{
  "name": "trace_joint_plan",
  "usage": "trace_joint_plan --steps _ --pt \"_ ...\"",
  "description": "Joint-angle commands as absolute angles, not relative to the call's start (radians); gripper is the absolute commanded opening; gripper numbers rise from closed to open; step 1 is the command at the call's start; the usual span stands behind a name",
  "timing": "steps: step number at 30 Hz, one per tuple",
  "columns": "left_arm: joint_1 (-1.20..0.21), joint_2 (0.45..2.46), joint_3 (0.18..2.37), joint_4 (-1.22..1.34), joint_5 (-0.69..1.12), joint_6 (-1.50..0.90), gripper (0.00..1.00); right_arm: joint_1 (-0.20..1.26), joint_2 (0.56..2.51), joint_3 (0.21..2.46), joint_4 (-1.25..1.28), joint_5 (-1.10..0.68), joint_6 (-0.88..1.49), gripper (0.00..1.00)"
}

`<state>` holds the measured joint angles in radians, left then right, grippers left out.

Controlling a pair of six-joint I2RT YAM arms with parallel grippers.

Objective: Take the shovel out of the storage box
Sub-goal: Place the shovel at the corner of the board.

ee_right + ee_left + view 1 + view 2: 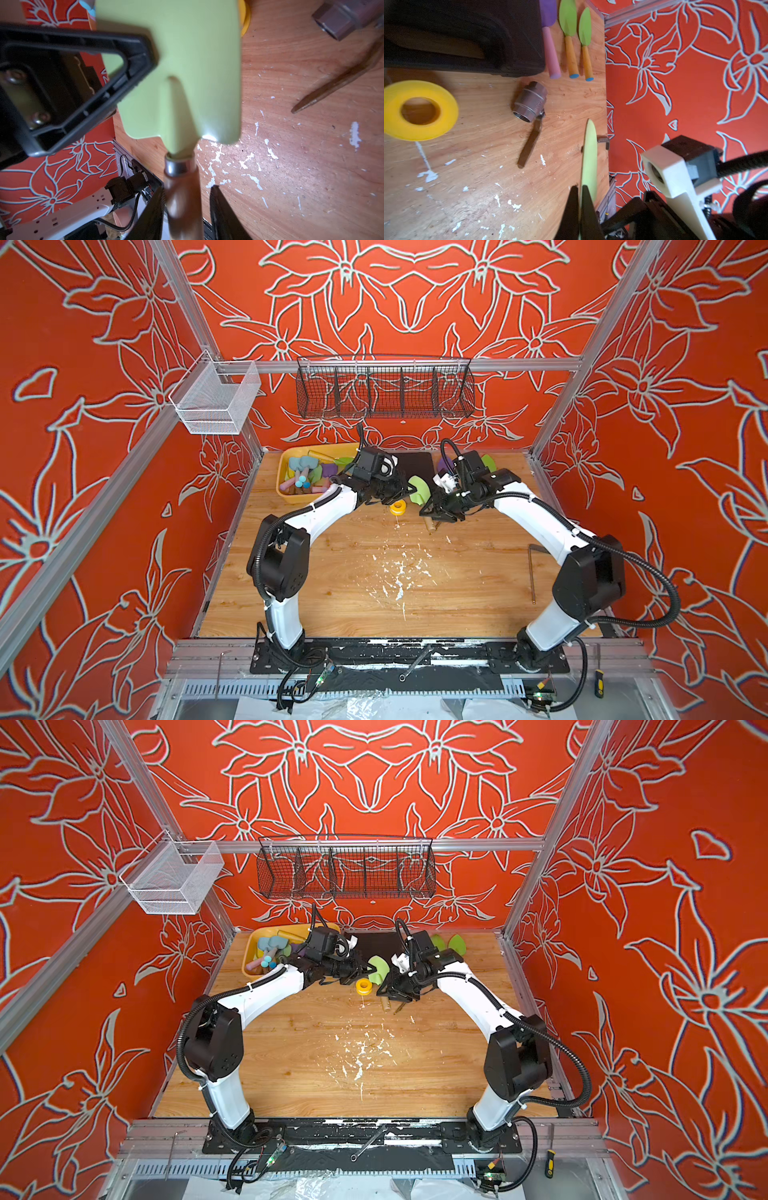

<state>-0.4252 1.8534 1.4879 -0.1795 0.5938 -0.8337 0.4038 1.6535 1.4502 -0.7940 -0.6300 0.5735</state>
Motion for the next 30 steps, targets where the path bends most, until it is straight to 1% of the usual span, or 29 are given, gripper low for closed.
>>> trace_joint_plan --steps 1,5,8,10,13,16,24,27,28,29,30 --pt "-0.420 1.820 1.486 -0.192 0.536 -0.828 0.00 0.417 1.624 1.454 -0.854 -0.581 0.554 0.45" --pt "-0.419 1.824 1.484 -0.180 0.535 -0.840 0.00 0.426 1.613 1.434 -0.867 -0.557 0.540 0.52" --pt "-0.419 1.832 1.491 -0.179 0.543 -0.844 0.00 0.433 1.609 1.418 -0.848 -0.566 0.539 0.55" --pt "-0.419 1.834 1.492 -0.180 0.542 -0.844 0.00 0.441 1.612 1.423 -0.842 -0.566 0.537 0.55" --pt "-0.420 1.836 1.496 -0.185 0.542 -0.842 0.00 0.450 1.620 1.427 -0.844 -0.564 0.535 0.51" --pt "-0.419 1.838 1.499 -0.192 0.539 -0.842 0.00 0.455 1.627 1.427 -0.857 -0.557 0.531 0.42" --pt "-0.419 1.840 1.497 -0.186 0.535 -0.851 0.00 0.458 1.643 1.447 -0.890 -0.521 0.512 0.10" --pt "-0.419 1.834 1.490 -0.174 0.541 -0.859 0.00 0.459 1.643 1.461 -0.907 -0.499 0.501 0.00" --pt "-0.419 1.829 1.484 -0.165 0.546 -0.863 0.05 0.457 1.643 1.464 -0.911 -0.490 0.496 0.00" --pt "-0.417 1.821 1.479 -0.156 0.548 -0.867 0.16 0.456 1.643 1.466 -0.917 -0.480 0.488 0.00" --pt "-0.416 1.811 1.476 -0.154 0.544 -0.871 0.32 0.454 1.643 1.469 -0.926 -0.467 0.475 0.00"
